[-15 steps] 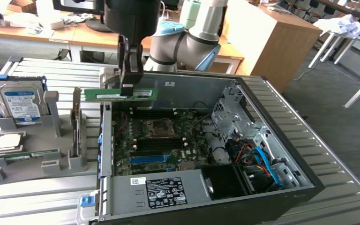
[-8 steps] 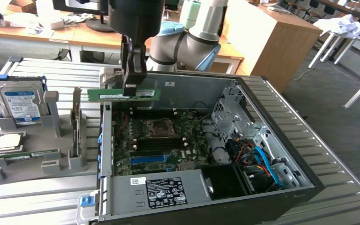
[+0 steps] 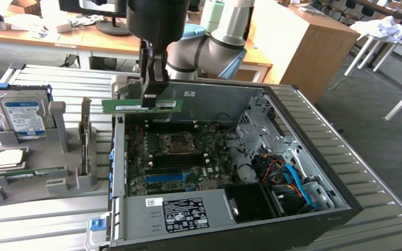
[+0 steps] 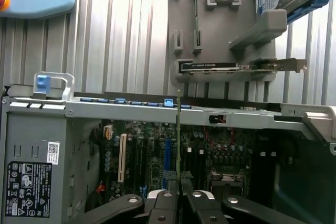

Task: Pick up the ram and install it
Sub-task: 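Pick up the ram and move it above insertion slot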

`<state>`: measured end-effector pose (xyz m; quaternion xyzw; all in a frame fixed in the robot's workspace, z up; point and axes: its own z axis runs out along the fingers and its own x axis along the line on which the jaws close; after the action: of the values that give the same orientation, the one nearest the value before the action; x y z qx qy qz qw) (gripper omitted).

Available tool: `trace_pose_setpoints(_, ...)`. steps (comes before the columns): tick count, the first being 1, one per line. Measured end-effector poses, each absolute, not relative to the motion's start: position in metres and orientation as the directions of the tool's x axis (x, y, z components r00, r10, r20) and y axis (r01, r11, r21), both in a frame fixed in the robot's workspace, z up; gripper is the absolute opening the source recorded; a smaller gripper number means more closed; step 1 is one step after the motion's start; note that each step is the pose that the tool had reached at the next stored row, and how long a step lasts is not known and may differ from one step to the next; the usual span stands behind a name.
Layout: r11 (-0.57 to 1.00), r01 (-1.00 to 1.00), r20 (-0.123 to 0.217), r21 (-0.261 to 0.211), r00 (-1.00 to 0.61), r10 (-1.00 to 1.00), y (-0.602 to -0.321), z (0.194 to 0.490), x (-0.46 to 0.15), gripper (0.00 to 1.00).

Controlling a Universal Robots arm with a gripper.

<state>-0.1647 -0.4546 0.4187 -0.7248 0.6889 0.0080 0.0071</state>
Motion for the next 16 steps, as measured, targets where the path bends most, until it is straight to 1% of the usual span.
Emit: trace_pose_setpoints(16, -0.051, -0.999, -0.021, 0.001, 0.051, -0.998, -0.455, 0.419, -0.145, 0.13)
